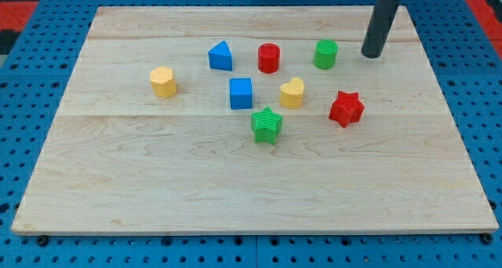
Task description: Slide green circle to the top left
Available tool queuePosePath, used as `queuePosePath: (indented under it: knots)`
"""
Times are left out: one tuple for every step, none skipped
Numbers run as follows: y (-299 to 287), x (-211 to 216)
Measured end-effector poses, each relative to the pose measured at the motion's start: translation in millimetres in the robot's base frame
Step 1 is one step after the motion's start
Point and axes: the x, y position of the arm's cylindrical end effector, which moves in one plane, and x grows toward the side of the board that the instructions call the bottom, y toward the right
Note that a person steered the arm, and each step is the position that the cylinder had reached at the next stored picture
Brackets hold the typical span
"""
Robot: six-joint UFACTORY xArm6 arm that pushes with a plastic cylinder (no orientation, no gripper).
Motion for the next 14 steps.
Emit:
queuePosePath:
  knots:
    - [-22.6,11.4]
    - [-55.8,11.6]
    - [-91.6,10.5]
    - [-108.2,-8.9]
    - [-119.4,-27.4]
    - [-137.7,-28.6]
    - [-169.2,-33.6]
    - [-194.3,-47.8]
    - [-220.6,-51.0]
    - [-241.0,-55.0]
    - [-258.4,-55.4]
    - [-286.9,-55.4]
    - [-313.4,-55.1]
    - [-332.3,-52.7]
